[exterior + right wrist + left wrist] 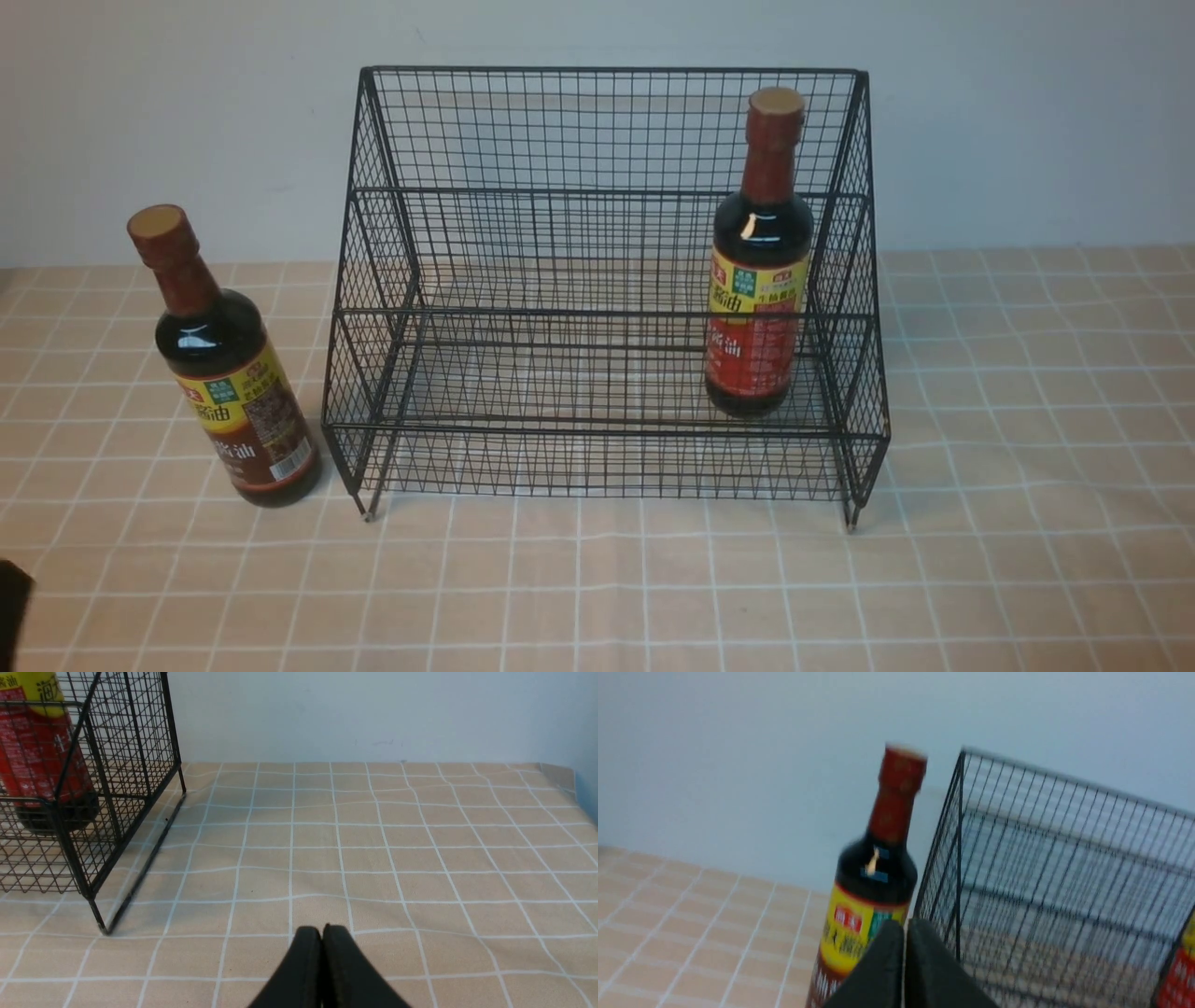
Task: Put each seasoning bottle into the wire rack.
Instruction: Use the left arm to grab the condiment bottle closest to it
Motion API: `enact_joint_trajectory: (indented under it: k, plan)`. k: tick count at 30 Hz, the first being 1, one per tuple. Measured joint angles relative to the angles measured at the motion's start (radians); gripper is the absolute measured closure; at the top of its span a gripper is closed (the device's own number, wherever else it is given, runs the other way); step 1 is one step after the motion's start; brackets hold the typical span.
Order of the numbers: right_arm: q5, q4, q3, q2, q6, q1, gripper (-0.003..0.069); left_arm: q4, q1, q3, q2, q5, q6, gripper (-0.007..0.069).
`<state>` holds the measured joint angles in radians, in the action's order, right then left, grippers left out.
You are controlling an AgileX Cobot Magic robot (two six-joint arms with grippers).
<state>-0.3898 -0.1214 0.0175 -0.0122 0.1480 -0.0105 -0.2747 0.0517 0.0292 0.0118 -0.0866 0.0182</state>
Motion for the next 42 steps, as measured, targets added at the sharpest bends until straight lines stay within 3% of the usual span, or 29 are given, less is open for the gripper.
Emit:
enact_joint_trajectory:
  k: [6,13,18,24,26,30,34,42]
  plan:
    - [0.0,0.0,0.0,0.0,0.0,0.0,0.0673,0.045,0.0,-0.011,-0.039,-0.355,-0.002,0.0631]
    - [0.0,0.0,0.0,0.0,0.0,0.0,0.0673,0.25,0.0,-0.169,-0.327,-0.329,-0.002,0.0618]
    - [0.0,0.0,0.0,0.0,-0.001,0.0,0.0673,0.307,0.0,-0.326,-0.645,-0.317,-0.001,0.0501]
    - [0.0,0.0,0.0,0.0,-0.015,0.0,0.0673,0.314,0.0,-0.42,-0.881,-0.405,-0.002,0.0276]
    - [0.0,0.0,0.0,0.0,-0.015,0.0,0.0673,0.313,0.0,-0.452,-0.978,-0.479,-0.002,0.0152]
    - [0.0,0.0,0.0,0.0,-0.015,0.0,0.0673,0.301,0.0,-0.476,-1.098,-0.556,-0.002,0.0052]
    - [0.0,0.0,0.0,0.0,-0.016,0.0,0.0673,0.255,0.0,-0.511,-1.246,-0.628,-0.002,0.0011]
    - [0.0,0.0,0.0,0.0,-0.018,0.0,0.0673,0.208,0.0,-0.554,-1.423,-0.69,-0.002,0.0039]
